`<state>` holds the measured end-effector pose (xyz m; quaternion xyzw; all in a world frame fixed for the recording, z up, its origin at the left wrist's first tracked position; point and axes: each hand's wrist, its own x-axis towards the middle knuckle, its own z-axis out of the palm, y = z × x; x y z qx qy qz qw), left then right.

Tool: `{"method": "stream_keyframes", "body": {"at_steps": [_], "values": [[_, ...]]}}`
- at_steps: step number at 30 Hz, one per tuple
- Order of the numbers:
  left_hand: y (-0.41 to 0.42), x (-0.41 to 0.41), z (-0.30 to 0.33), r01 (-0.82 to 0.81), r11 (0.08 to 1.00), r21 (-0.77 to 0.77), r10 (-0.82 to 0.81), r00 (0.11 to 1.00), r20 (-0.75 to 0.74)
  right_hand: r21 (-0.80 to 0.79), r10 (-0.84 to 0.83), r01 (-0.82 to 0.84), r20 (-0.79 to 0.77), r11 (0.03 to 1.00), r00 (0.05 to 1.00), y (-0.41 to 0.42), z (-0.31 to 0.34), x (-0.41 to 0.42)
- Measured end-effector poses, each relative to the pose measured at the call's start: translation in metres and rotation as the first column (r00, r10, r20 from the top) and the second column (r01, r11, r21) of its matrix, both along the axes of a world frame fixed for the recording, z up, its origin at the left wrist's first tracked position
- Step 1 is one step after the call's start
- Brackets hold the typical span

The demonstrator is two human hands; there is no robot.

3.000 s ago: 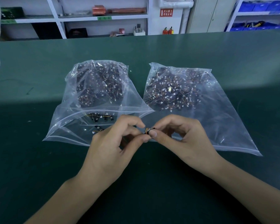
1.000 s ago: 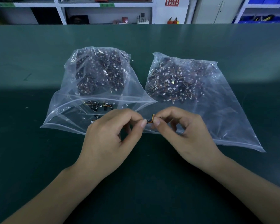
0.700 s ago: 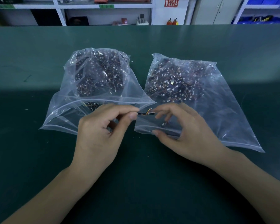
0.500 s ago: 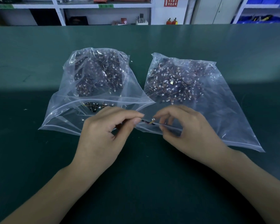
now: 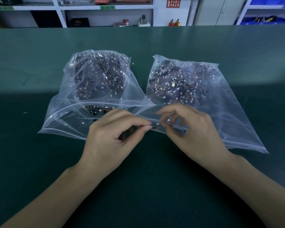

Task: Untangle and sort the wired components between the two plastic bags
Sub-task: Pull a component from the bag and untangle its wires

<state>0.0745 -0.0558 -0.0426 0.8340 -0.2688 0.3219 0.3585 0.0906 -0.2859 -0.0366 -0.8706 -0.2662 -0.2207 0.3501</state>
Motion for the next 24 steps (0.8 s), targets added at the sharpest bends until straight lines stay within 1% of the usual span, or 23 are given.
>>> {"method": "stream_keyframes", "body": {"at_steps": [2, 4, 9, 11, 14, 16, 17, 18, 21, 23, 24], "values": [[0.001, 0.001, -0.001, 0.005, 1.000, 0.027, -0.005, 1.000, 0.010, 0.028, 0.011, -0.011, -0.001, 1.000, 1.000, 0.000, 0.000, 0.000], [0.002, 0.004, -0.002, -0.018, 0.996, 0.084, 0.014, 0.999, 0.050, 0.071, 0.024, -0.024, 0.001, 0.997, 1.000, -0.001, 0.001, 0.000], [-0.002, 0.005, -0.003, -0.159, 0.954, 0.255, 0.129, 0.983, 0.128, 0.092, 0.031, -0.035, 0.045, 0.995, 0.998, 0.000, 0.000, 0.001], [-0.003, 0.005, -0.002, -0.197, 0.919, 0.343, 0.158, 0.978, 0.137, 0.080, 0.048, -0.052, 0.052, 0.995, 0.998, 0.000, 0.000, 0.001], [-0.005, 0.001, -0.002, -0.208, 0.835, 0.510, 0.208, 0.976, 0.058, 0.055, 0.061, -0.063, 0.036, 0.997, 0.998, 0.001, -0.002, 0.001], [-0.008, -0.002, -0.004, -0.218, 0.784, 0.581, 0.237, 0.971, 0.045, 0.056, 0.065, -0.066, 0.010, 0.996, 0.998, 0.001, -0.003, 0.000], [-0.009, -0.003, -0.004, -0.226, 0.783, 0.580, 0.237, 0.970, 0.059, 0.053, 0.066, -0.066, -0.003, 0.996, 0.998, 0.002, -0.003, 0.000], [-0.010, -0.004, -0.004, -0.225, 0.802, 0.553, 0.221, 0.972, 0.076, 0.046, 0.064, -0.064, -0.015, 0.997, 0.998, 0.002, -0.002, -0.001], [-0.009, -0.006, 0.000, -0.189, 0.882, 0.432, 0.157, 0.982, 0.109, 0.027, 0.052, -0.050, -0.049, 0.998, 0.997, 0.001, -0.001, -0.002], [-0.004, -0.005, 0.003, -0.220, 0.900, 0.377, 0.199, 0.975, 0.095, 0.016, 0.050, -0.049, -0.083, 0.999, 0.995, 0.001, -0.001, -0.002], [0.001, -0.004, 0.006, -0.260, 0.892, 0.369, 0.246, 0.965, 0.087, 0.009, 0.048, -0.047, -0.099, 0.999, 0.994, 0.002, -0.002, -0.003]]}}
